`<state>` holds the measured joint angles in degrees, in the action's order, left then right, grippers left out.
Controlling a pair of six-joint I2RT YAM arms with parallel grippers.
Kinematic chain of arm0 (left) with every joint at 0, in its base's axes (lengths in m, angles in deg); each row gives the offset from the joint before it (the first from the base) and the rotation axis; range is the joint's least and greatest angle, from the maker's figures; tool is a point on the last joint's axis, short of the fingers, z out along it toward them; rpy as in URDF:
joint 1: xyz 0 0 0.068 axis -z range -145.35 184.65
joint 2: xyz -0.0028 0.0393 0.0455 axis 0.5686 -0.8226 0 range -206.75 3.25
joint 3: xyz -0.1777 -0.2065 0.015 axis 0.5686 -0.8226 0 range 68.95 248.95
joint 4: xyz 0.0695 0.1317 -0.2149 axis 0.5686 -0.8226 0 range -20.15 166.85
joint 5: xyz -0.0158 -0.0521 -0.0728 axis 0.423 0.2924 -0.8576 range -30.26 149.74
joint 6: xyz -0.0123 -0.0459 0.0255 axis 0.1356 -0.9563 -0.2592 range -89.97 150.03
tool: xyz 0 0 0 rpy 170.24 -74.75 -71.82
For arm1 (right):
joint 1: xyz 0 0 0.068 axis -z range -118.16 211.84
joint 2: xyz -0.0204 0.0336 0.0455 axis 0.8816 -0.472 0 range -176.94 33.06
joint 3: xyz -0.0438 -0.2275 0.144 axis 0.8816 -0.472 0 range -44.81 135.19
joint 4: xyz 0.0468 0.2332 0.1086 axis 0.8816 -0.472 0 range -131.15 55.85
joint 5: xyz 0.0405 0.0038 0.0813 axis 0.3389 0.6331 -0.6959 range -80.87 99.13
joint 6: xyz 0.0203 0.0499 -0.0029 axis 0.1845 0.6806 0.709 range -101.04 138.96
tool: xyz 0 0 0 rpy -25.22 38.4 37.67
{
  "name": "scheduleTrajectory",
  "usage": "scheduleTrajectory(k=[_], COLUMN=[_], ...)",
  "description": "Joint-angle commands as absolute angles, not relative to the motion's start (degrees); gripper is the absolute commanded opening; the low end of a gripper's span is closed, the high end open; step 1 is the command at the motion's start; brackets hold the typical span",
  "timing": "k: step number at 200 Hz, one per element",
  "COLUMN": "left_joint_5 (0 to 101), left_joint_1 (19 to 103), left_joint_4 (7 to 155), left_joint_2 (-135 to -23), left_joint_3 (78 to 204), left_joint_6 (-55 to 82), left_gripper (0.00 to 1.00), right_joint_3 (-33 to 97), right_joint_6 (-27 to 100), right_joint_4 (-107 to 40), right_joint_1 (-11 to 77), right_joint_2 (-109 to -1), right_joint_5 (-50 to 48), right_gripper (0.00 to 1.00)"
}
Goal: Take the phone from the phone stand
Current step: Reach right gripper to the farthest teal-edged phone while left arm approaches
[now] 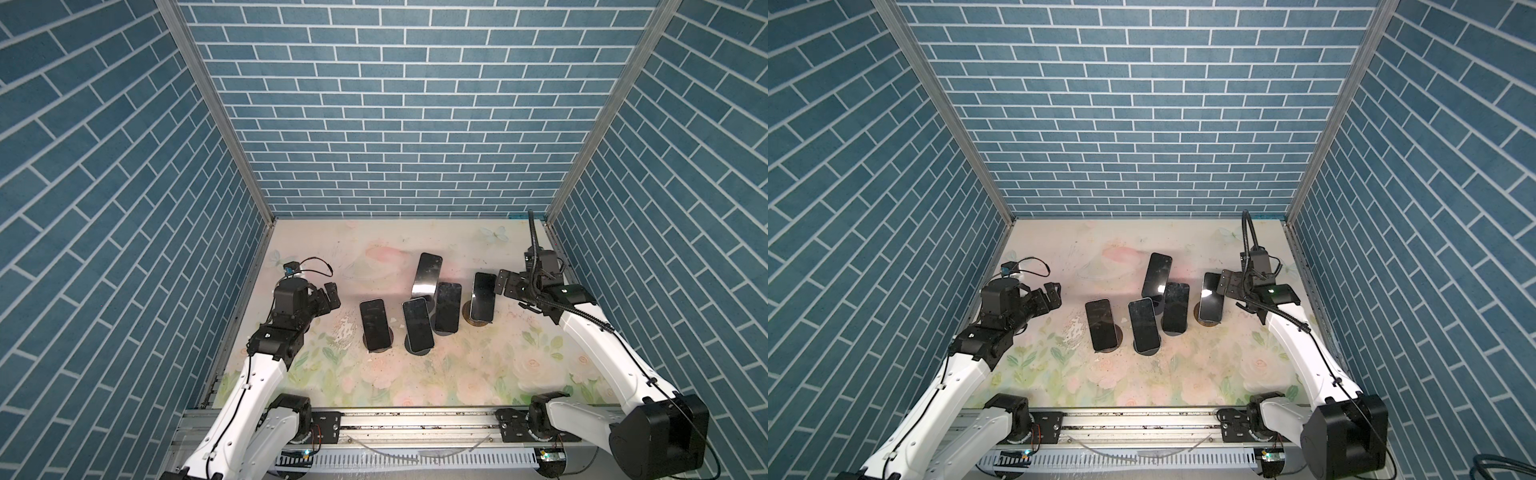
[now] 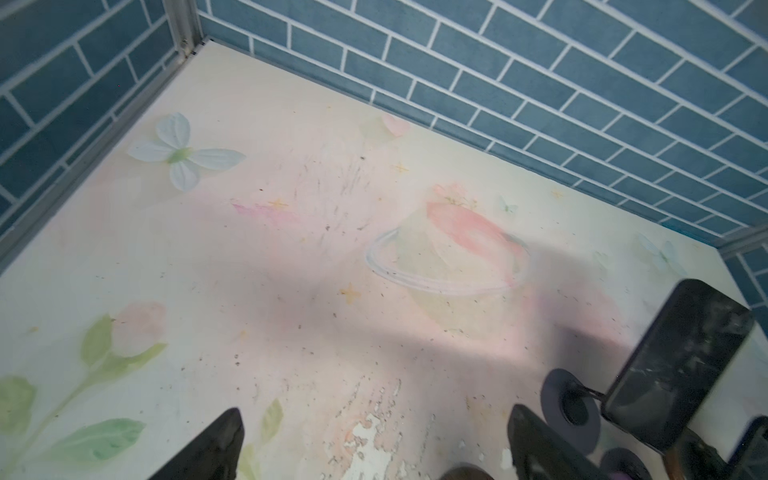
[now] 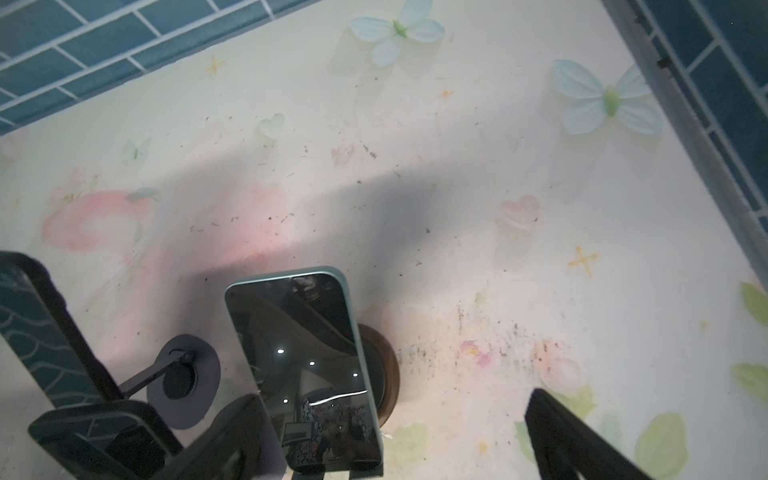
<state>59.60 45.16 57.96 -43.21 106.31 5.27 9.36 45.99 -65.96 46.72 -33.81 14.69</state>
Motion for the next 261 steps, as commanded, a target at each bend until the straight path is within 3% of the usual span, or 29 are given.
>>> scheduleTrajectory(k=[1, 145, 239, 261], left_joint_5=[56.19, 52.84, 53.15, 53.24], left_joint_1=[46.88, 51.95, 52.32, 52.32], left_joint_4=[56.20, 60.24, 60.77, 60.68], left_joint_2=[-42.44, -43.83, -45.20, -45.25], left_joint_3=[107.60, 108.72, 108.75, 110.07], left_joint_6=[4.93, 6.04, 5.68, 5.70], left_gripper=[1.00, 1.00, 1.00, 1.00], right_joint_3=[13.10, 17.25, 18.18, 18.47], right_joint_6=[48.32, 45.97, 45.07, 44.74], right_joint_4=[-66.49, -65.70, -65.17, -65.23], right_joint_1=[44.46, 38.29, 37.21, 37.01], right_joint_2=[-36.17, -50.51, -54.92, -55.35], right_joint_5=[12.85, 17.01, 19.14, 19.14], right_gripper=[0.99, 0.99, 0.80, 0.69])
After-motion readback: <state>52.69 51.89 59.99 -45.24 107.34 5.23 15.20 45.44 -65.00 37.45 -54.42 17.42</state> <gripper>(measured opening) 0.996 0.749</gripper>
